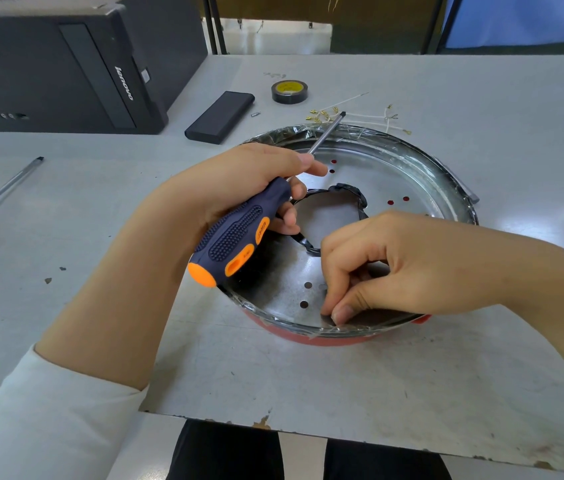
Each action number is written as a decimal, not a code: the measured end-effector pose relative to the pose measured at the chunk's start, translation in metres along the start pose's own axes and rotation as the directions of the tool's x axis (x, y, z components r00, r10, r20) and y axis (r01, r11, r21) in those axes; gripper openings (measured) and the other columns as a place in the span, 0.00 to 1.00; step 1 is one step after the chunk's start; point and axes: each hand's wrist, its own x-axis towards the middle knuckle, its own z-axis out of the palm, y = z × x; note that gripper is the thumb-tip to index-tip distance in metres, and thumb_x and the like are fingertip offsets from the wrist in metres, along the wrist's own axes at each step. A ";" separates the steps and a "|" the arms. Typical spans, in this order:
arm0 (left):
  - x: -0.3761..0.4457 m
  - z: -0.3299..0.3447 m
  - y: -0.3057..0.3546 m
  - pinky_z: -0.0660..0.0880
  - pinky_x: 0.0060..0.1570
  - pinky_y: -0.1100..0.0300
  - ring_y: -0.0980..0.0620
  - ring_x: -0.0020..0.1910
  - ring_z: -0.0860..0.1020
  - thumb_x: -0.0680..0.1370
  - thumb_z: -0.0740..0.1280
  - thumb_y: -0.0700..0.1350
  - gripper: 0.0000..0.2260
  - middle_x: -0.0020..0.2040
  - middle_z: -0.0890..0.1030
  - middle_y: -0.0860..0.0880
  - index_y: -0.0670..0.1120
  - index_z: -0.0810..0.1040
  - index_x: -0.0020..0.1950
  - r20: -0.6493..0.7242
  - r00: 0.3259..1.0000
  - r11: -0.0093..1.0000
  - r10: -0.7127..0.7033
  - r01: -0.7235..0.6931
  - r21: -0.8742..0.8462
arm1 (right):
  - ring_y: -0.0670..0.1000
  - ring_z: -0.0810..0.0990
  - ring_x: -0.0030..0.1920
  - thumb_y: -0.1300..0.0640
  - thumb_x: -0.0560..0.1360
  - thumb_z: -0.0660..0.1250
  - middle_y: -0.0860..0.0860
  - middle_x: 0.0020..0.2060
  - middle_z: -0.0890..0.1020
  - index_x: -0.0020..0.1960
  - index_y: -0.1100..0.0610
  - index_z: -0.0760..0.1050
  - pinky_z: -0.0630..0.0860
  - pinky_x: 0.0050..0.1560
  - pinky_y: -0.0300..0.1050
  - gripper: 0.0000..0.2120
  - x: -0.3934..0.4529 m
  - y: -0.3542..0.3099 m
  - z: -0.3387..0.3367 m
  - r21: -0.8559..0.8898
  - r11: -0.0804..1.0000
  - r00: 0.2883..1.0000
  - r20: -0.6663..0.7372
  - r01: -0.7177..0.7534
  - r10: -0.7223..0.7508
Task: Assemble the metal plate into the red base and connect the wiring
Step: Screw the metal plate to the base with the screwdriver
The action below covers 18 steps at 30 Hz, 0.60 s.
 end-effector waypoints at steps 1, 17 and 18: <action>0.000 0.000 0.000 0.78 0.31 0.58 0.52 0.24 0.73 0.82 0.62 0.46 0.11 0.30 0.74 0.51 0.42 0.79 0.58 0.000 1.000 1.000 0.001 -0.001 -0.002 | 0.46 0.79 0.42 0.53 0.70 0.73 0.43 0.39 0.79 0.38 0.44 0.81 0.77 0.46 0.50 0.04 0.000 0.000 0.000 -0.003 1.000 1.000 0.000 0.004 -0.004; -0.002 0.001 0.000 0.77 0.31 0.59 0.52 0.24 0.73 0.82 0.62 0.46 0.11 0.30 0.74 0.51 0.42 0.79 0.57 -0.006 1.000 1.000 0.002 -0.002 -0.009 | 0.47 0.81 0.44 0.49 0.67 0.73 0.44 0.39 0.81 0.39 0.44 0.83 0.78 0.48 0.56 0.02 0.001 0.000 -0.001 0.028 1.000 1.000 0.000 -0.011 0.011; -0.002 0.001 0.000 0.77 0.31 0.59 0.52 0.24 0.73 0.82 0.62 0.46 0.11 0.30 0.74 0.51 0.42 0.79 0.58 -0.009 1.000 1.000 0.004 -0.004 -0.007 | 0.46 0.81 0.44 0.49 0.67 0.73 0.44 0.40 0.81 0.39 0.43 0.83 0.79 0.47 0.58 0.02 0.001 0.000 -0.001 0.038 0.999 1.000 0.004 -0.020 0.020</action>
